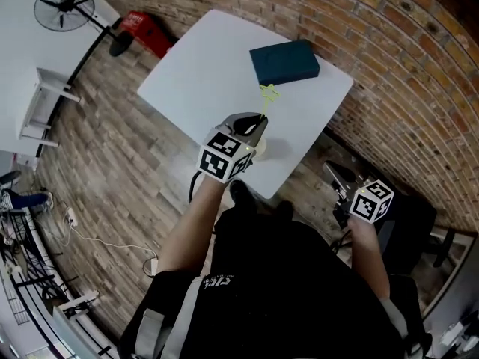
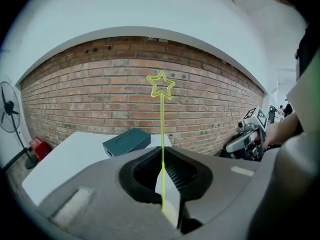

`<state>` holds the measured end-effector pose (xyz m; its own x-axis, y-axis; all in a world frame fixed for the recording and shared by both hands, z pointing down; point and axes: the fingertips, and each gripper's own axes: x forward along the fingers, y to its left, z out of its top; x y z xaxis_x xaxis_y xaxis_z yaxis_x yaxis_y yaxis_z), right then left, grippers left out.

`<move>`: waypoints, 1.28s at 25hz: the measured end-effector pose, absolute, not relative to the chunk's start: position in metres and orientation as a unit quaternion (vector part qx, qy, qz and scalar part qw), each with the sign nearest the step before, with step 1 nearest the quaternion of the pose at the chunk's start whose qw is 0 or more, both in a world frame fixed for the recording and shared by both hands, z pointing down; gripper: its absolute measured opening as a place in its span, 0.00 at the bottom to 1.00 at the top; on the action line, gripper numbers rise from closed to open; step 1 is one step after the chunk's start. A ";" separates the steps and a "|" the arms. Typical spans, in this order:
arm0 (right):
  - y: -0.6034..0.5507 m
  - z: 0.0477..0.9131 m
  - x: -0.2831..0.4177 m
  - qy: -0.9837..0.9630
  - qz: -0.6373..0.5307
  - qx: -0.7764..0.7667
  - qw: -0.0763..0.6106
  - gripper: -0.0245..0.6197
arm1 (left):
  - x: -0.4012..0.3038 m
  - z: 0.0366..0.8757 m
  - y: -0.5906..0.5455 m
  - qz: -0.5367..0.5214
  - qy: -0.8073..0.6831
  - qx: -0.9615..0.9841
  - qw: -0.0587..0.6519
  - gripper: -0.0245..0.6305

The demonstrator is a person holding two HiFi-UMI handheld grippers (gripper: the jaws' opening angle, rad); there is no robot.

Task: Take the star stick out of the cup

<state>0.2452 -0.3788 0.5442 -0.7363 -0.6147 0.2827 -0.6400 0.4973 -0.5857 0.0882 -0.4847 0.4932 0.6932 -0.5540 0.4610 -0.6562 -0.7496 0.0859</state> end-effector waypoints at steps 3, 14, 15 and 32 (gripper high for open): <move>-0.384 0.538 0.235 -0.877 0.333 0.345 0.023 0.04 | 0.069 0.469 -0.479 0.186 -0.356 0.909 0.116 0.07; -0.406 0.482 0.138 -0.920 0.282 0.271 -0.006 0.04 | -0.048 0.386 -0.463 0.063 -0.436 0.888 0.128 0.07; -0.408 0.478 0.125 -0.924 0.277 0.263 -0.005 0.04 | -0.063 0.381 -0.460 0.057 -0.448 0.884 0.123 0.07; -0.401 0.459 0.034 -0.949 0.206 0.238 0.033 0.04 | -0.192 0.377 -0.410 -0.014 -0.516 0.846 0.132 0.07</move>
